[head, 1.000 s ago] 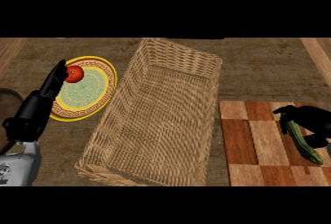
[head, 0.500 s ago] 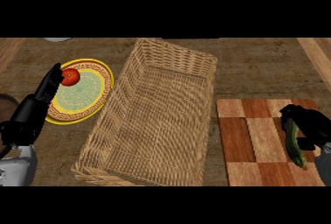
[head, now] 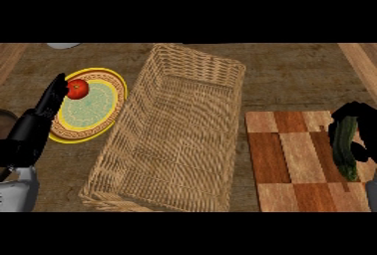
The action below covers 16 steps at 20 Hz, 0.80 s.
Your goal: Pick the squash from the cutting board and place it in the basket
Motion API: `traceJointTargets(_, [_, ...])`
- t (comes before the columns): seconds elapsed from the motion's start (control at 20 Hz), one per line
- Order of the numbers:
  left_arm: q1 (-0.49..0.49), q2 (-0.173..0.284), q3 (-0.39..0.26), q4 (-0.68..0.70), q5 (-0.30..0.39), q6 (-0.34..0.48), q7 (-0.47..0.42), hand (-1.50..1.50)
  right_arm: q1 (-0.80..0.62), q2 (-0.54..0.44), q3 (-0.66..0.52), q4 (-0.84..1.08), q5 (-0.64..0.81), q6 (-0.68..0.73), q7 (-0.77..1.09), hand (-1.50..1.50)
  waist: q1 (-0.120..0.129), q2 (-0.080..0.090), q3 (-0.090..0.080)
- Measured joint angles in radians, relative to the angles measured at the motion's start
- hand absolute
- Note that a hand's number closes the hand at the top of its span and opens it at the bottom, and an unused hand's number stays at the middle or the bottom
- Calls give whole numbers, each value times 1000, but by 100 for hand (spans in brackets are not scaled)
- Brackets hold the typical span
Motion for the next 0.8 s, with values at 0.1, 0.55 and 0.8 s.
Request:
traceJointTargets(0.1, [2, -3, 0, 8, -3, 3, -1, 0, -32, 35, -31, -79, -83, 10, 5, 150, -2, 0, 0])
traceJointTargets(0.55, [-34, -26, -24, 21, -24, 12, 8, 0, -247, 100, -56, -463, -359, 218, 285, 150, 13, 4, 0])
traceJointTargets(0.8, [-46, -22, -20, 19, -19, 0, 13, 0, -475, 129, 4, -530, -452, 321, 570, 150, 27, 6, -1])
